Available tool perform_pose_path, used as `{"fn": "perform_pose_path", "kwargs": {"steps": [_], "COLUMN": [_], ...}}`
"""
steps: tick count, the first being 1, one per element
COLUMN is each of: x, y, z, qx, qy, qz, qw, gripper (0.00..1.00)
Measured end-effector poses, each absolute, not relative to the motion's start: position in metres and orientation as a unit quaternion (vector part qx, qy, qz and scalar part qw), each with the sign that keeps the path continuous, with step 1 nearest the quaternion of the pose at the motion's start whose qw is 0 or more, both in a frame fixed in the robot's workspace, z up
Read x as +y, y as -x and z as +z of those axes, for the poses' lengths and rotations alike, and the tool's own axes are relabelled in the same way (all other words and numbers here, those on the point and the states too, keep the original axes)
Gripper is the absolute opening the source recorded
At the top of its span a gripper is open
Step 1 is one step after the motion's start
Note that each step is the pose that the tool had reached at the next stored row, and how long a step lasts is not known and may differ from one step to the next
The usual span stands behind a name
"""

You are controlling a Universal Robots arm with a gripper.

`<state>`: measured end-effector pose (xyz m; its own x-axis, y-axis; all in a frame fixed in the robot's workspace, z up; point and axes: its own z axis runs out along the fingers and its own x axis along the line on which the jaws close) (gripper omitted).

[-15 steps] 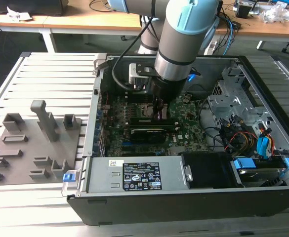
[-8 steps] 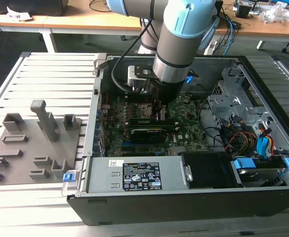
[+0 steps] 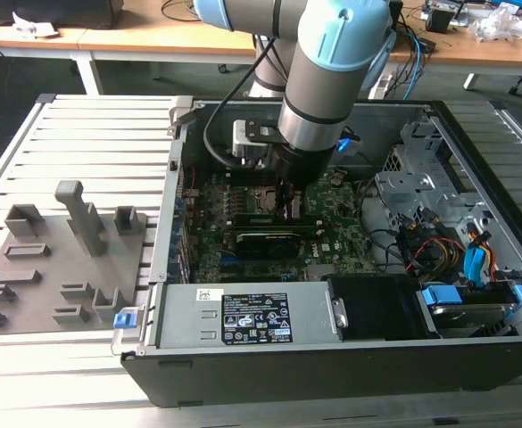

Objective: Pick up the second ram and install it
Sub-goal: 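Insert the second ram into the second slot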

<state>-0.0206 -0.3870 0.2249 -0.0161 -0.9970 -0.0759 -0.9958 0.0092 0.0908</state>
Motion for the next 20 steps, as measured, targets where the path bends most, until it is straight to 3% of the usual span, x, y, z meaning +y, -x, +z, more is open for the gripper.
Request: {"fn": "perform_pose_path", "kwargs": {"steps": [20], "x": [-0.387], "y": [0.019], "z": [0.2181], "qx": [-0.712], "qy": [-0.7], "qz": [-0.063], "qw": [0.004], "gripper": [0.13]}}
